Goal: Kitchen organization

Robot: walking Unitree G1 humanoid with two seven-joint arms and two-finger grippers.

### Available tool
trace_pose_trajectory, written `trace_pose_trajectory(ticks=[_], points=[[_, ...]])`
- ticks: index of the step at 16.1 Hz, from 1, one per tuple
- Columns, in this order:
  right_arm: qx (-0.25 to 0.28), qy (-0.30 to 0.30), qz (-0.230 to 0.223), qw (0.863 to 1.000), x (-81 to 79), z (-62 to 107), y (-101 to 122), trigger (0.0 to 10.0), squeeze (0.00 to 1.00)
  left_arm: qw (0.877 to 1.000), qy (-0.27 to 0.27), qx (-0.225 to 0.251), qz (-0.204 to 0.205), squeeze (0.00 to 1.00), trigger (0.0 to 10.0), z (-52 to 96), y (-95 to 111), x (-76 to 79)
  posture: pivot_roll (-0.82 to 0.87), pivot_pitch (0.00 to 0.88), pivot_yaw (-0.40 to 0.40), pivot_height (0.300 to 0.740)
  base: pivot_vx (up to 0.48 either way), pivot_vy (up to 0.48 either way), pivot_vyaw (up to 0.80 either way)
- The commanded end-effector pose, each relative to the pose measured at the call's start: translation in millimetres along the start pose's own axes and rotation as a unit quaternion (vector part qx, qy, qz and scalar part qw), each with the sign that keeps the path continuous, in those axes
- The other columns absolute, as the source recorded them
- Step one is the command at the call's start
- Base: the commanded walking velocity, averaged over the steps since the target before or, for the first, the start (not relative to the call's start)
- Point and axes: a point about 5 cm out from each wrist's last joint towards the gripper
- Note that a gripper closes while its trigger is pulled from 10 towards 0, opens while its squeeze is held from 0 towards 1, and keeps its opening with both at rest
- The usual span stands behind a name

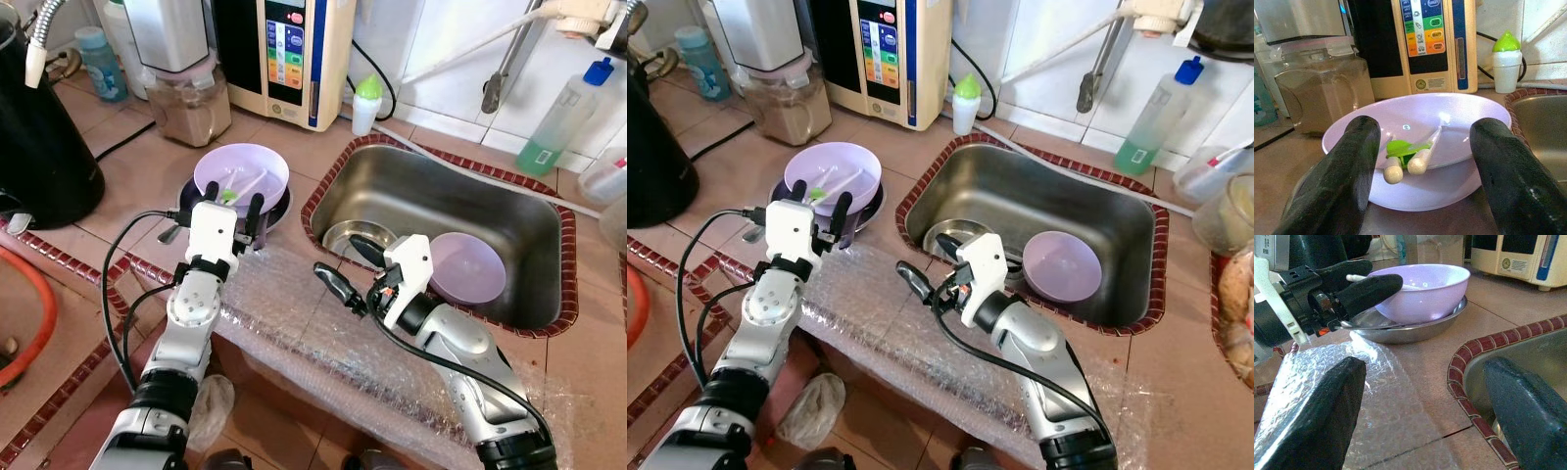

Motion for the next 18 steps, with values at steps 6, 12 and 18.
trace_pose_trajectory(ticks=[6, 12, 18], points=[[0.009, -0.015, 0.003, 1.000, 4.8, 9.6, 8.3, 10.0, 0.00, 1.000, -0.029, 0.004, 0.008, 0.00, 0.0, -16.0, 3.8, 14.3, -0.10, 0.033, 0.020, 0.740, 0.000, 0.000, 0.00], [-0.002, 0.035, -0.009, 0.999, -5.2, -7.2, 1.5, 10.0, 0.00, 1.000, -0.017, 0.006, -0.006, 0.00, 0.0, -14.7, 0.4, -0.4, -0.03, 0.021, 0.008, 0.740, 0.000, 0.000, 0.00], [0.001, 0.025, -0.006, 1.000, 6.7, -14.7, 5.3, 10.0, 0.00, 1.000, -0.013, 0.019, -0.003, 0.00, 0.0, -12.2, 3.6, -1.0, 0.00, 0.000, -0.017, 0.740, 0.000, 0.000, 0.00]])
Point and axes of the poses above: a point about 5 cm out from each wrist's last joint towards the gripper, its own z axis pointing back from the gripper into the wrist, its own y axis along the axis of the wrist's last joint, x = y × z, and after that the axes turned 5 degrees about -z, right-handed
